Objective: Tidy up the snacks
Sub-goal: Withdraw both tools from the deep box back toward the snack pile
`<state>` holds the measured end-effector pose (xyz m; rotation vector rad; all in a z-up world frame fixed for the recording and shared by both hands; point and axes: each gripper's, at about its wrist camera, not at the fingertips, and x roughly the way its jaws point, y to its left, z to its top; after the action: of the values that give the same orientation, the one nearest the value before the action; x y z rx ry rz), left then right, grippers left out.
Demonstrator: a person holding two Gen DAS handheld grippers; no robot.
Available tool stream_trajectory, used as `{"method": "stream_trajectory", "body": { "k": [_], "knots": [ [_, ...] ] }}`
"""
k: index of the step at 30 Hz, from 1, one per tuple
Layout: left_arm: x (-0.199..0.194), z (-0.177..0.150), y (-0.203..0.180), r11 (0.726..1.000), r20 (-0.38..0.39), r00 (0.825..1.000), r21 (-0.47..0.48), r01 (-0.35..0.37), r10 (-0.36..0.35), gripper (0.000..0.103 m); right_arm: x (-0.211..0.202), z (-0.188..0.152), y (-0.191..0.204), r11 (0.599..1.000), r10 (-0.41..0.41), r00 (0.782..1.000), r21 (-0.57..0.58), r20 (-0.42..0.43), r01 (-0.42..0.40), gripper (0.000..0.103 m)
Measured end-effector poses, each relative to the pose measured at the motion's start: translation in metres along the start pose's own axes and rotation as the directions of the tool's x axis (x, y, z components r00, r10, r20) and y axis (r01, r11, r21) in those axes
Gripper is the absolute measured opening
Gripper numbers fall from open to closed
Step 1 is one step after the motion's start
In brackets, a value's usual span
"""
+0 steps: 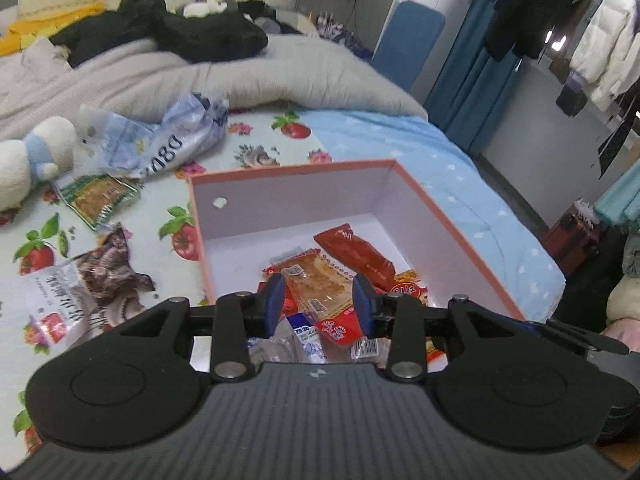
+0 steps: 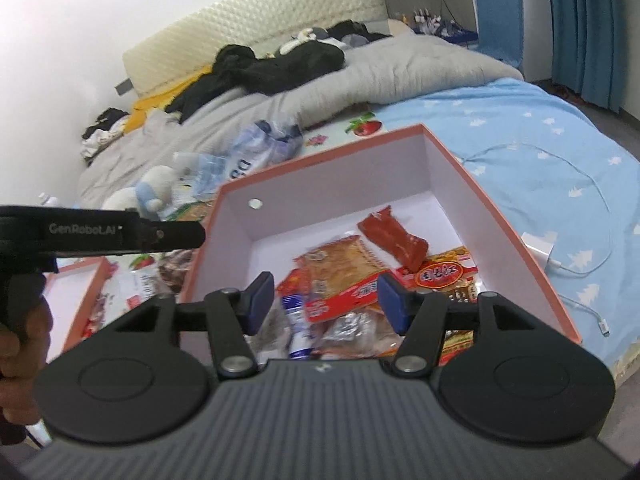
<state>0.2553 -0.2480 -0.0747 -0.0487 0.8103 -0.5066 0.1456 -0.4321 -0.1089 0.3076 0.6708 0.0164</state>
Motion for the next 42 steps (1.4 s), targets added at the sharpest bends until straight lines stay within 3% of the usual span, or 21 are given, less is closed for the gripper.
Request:
{"method": "stream_trajectory", "body": {
  "k": [12,23,34,42],
  "knots": [
    [-0.112,-0.041,0.015,0.999,0.120,0.992,0.012,-0.036,0.034,0.042,-0.063,-0.024,0.056,0.998,0.047,0.997,-0.052,0.066,-0.043,0.060],
    [-0.187,-0.107,0.038,0.997,0.153,0.986,-0.039,-0.062,0.068,0.042,-0.100,-0.060,0.098,0.996,0.076,0.990,-0.054,0.117,-0.070,0.060],
    [-0.223,-0.151,0.063,0.984,0.163,0.977,-0.133,-0.116,0.137,0.042,-0.101,-0.082,0.128,0.979,0.164,0.982,-0.141,0.097,-0.150,0.060],
    [-0.222,-0.157,0.080,0.975,0.137,0.977,-0.170,-0.141,0.165,0.042,-0.090,-0.095,0.140,0.972,0.186,0.981,-0.156,0.055,-0.175,0.060]
  ]
}}
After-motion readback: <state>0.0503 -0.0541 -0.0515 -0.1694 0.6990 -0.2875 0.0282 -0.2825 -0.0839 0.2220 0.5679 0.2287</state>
